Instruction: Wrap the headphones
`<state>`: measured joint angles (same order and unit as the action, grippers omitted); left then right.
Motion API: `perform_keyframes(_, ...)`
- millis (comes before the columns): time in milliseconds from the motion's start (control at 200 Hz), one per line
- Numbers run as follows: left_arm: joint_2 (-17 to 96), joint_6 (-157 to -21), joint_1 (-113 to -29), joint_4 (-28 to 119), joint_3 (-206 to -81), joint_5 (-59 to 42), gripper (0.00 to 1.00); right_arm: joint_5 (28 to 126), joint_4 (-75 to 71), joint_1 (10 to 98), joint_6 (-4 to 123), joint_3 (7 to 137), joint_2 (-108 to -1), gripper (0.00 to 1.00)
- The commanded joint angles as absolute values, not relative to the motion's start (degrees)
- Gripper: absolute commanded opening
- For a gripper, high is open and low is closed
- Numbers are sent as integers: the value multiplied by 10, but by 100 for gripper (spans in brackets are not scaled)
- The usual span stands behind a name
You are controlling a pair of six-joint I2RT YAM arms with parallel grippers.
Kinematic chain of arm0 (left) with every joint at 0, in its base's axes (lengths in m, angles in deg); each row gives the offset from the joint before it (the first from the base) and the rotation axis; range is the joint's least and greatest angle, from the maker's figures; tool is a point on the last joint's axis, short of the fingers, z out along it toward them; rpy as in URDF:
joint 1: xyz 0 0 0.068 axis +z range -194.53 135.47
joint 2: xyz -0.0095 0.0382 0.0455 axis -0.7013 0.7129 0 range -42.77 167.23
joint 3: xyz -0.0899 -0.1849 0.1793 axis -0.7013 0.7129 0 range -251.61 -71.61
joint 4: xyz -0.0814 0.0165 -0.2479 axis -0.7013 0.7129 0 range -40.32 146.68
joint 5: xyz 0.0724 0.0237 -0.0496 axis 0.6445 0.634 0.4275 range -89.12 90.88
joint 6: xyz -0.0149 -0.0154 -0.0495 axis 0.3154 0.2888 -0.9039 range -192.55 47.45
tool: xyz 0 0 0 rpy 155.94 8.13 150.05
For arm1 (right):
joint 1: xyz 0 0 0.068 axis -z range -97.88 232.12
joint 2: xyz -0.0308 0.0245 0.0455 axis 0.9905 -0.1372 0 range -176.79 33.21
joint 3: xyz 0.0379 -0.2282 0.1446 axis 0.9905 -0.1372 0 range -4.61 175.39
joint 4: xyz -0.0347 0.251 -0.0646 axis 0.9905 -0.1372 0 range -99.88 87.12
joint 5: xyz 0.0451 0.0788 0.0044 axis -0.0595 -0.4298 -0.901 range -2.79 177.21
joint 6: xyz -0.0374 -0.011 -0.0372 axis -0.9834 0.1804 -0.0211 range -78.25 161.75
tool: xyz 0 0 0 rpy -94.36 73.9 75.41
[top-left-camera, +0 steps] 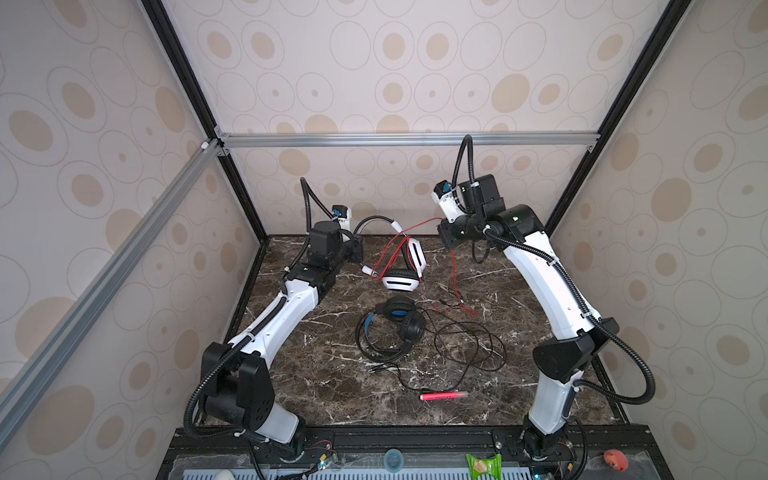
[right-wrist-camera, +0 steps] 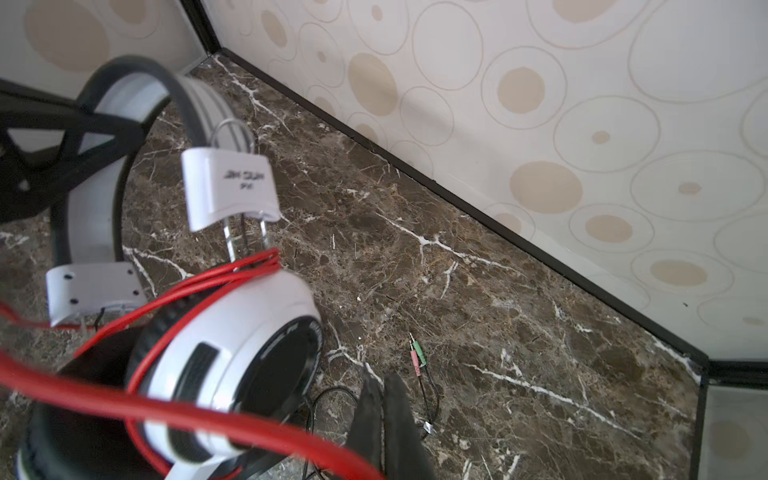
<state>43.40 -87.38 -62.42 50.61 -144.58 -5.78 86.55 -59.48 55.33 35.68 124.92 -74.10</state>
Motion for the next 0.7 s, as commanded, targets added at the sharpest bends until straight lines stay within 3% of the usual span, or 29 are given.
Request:
perform_keyframes(0,400,-894,-624,463,-1450,-102,0,860,-569,582,404,1225,-732,0)
perform_keyframes(695,354,-956,-634,439,-1537,-243,0,762,-446,604,411,1110,-723,5)
